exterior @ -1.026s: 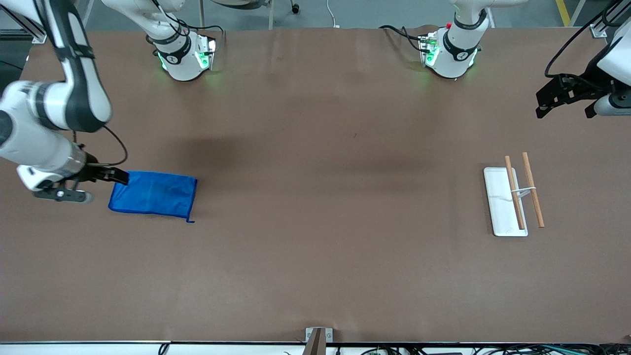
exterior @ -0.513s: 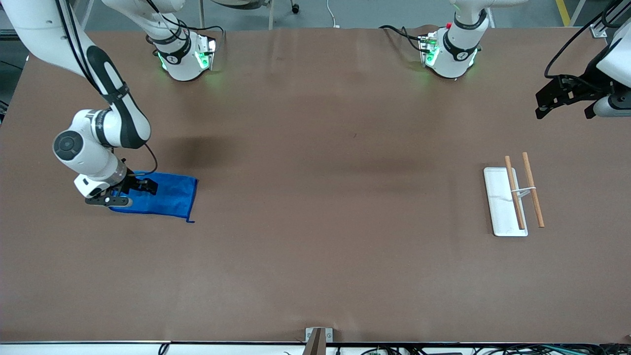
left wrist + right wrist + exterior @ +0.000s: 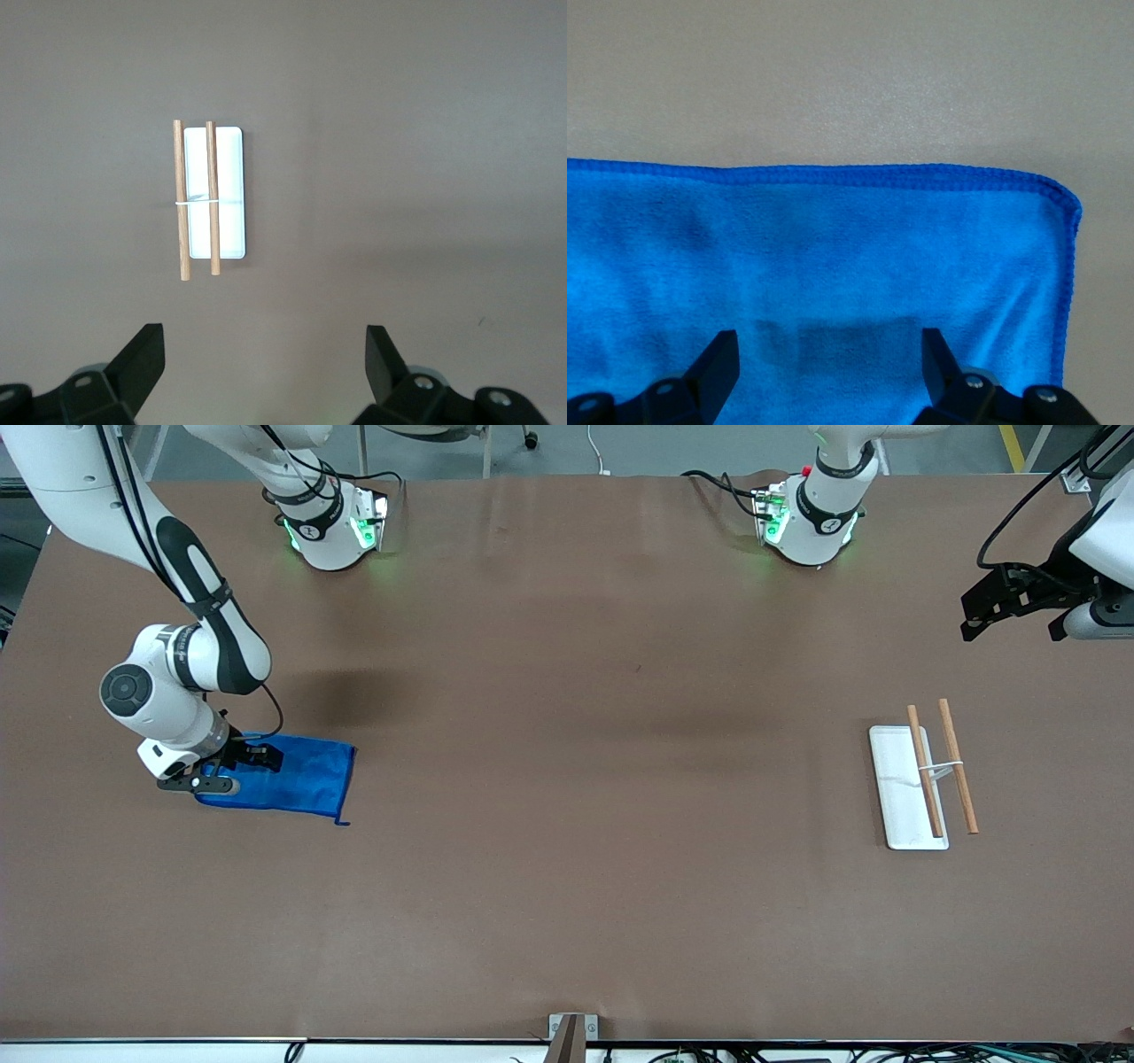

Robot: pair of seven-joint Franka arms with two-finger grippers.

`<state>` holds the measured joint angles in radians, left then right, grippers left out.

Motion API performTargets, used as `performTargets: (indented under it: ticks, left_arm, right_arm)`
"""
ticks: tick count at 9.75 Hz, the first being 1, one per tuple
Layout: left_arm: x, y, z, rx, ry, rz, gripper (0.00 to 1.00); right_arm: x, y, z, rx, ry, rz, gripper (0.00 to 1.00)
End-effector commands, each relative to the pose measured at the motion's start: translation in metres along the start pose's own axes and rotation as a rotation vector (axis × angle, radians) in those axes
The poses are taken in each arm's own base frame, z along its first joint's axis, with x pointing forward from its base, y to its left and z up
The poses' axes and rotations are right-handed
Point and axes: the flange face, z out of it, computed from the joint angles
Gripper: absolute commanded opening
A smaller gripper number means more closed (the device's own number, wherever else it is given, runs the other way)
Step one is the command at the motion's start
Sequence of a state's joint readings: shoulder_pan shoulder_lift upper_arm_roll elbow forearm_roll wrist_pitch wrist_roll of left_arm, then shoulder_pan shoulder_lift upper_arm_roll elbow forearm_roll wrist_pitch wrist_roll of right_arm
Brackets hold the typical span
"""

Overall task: Right arm passes towel to left arm to hang
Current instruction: 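Close the right gripper on the towel edge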

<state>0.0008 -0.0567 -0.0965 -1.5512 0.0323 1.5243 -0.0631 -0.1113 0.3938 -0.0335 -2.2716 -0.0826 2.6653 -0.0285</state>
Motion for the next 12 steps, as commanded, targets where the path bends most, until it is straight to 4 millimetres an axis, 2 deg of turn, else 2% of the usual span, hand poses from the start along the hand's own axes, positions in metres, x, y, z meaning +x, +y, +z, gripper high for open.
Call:
performTargets:
  ticks: [1,2,3,5,6,8,9,12]
  left_arm:
    - [0.007,0.001,0.011,-0.002,-0.022,-0.001,1.0]
    - [0.009,0.001,0.012,-0.003,-0.022,-0.001,1.0]
    - [0.009,0.001,0.012,-0.003,-0.022,-0.001,1.0]
    - [0.009,0.001,0.012,-0.003,-0.022,-0.001,1.0]
    - [0.009,0.001,0.012,-0.003,-0.022,-0.001,1.0]
    - [0.009,0.002,0.012,-0.005,-0.022,0.002,1.0]
    - [0.009,0.002,0.012,-0.005,-0.022,0.005,1.0]
    - [0.009,0.008,0.011,-0.009,-0.022,0.019,1.0]
  right_arm:
    - [-0.006,0.0,0.005,-0.003,-0.009,-0.016,0.87]
    - [-0.006,-0.002,0.009,-0.001,-0.007,-0.017,0.83]
    - [-0.007,-0.002,0.012,0.0,-0.007,-0.017,0.74]
    - [-0.007,-0.003,0.012,-0.001,-0.012,-0.017,0.19]
    - [-0.007,-0.003,0.011,0.0,-0.015,-0.008,0.02]
    - [-0.006,-0.006,0.005,0.002,-0.054,-0.006,0.0]
    - [-0.001,-0.008,-0.005,0.001,-0.072,-0.004,0.0]
    - [0.024,-0.034,-0.07,-0.019,-0.14,0.004,0.0]
